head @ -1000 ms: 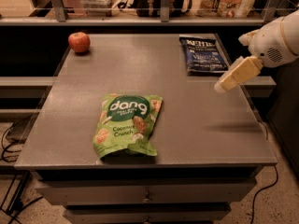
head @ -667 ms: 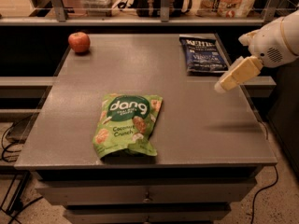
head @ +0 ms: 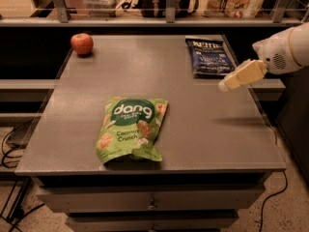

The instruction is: Move blue chip bag near apple

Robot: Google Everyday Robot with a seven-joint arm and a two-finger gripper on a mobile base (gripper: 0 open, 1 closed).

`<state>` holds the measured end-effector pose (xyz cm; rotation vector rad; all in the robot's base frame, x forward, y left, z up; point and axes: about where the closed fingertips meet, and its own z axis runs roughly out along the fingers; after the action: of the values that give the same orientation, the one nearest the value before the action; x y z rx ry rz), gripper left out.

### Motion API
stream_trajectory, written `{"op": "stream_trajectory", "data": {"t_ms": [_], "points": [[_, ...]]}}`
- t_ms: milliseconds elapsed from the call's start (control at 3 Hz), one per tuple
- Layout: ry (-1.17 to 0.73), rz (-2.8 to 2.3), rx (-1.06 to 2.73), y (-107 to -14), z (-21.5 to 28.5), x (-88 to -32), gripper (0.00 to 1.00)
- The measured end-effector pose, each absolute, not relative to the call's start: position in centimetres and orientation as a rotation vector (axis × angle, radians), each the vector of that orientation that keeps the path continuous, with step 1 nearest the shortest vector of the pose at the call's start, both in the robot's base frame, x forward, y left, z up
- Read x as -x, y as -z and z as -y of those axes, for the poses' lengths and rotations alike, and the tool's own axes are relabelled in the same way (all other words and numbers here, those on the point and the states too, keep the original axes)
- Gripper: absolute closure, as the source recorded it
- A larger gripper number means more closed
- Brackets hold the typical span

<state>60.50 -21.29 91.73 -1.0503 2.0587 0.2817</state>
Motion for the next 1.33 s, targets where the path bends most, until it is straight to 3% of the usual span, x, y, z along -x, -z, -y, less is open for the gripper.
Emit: {"op": "stream_trajectory", "data": {"t_ms": [667,1333], "points": [[-0.325,-2.028,0.961,-89.5,20.9,-69.3,0.00],[-0.386,-2.023,0.952,-88.0,18.6,-69.7,0.00]]}}
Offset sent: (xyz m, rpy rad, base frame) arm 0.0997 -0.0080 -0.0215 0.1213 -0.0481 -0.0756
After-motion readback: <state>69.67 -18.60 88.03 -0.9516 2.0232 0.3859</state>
